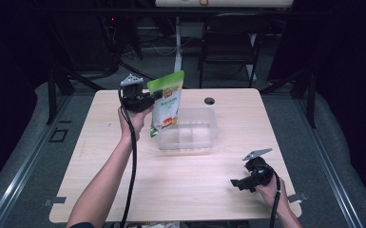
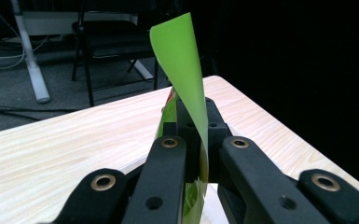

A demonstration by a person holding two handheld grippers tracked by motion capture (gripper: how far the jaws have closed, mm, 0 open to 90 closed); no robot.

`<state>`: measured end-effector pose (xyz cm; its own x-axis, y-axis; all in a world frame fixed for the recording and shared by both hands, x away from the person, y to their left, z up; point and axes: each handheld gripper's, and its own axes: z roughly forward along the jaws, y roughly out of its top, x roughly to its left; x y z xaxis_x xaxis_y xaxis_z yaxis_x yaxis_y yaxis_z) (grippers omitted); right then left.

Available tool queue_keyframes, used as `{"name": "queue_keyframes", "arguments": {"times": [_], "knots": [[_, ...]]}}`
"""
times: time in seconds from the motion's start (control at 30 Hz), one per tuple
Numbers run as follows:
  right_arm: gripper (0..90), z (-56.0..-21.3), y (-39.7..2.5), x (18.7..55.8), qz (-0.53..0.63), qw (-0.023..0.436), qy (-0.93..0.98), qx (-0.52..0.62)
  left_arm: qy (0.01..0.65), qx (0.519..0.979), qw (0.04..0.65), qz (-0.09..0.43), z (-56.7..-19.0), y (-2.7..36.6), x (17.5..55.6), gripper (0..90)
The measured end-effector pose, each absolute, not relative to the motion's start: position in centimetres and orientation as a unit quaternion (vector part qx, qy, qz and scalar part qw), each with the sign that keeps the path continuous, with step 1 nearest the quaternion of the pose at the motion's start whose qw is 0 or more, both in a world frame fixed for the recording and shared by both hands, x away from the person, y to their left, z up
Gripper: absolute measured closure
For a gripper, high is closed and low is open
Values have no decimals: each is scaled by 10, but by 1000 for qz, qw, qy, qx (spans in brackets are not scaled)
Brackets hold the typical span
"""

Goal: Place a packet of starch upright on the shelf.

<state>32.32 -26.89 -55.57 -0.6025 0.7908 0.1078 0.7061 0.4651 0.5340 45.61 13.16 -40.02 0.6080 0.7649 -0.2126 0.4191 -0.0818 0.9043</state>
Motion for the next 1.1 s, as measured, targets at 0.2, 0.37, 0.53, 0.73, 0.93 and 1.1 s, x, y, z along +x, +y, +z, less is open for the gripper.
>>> {"name": "queue_keyframes", "arguments": {"times": [0.2,0.37,0.53,0.73,0.93,1.1], "knots": [[61,-554,-270,324,263,77,859,433,417,711,545,156,-407,127,458,896],[61,-555,-270,324,271,73,856,434,420,706,549,156,-411,125,459,896],[61,-555,-269,324,271,73,856,434,423,694,560,162,-419,125,458,895],[61,-555,-270,323,274,70,856,433,431,691,559,157,-433,125,460,895],[61,-555,-269,323,277,71,854,435,435,685,562,161,-444,124,462,895],[61,-556,-269,323,280,70,852,437,433,683,565,162,-449,125,462,895]]}}
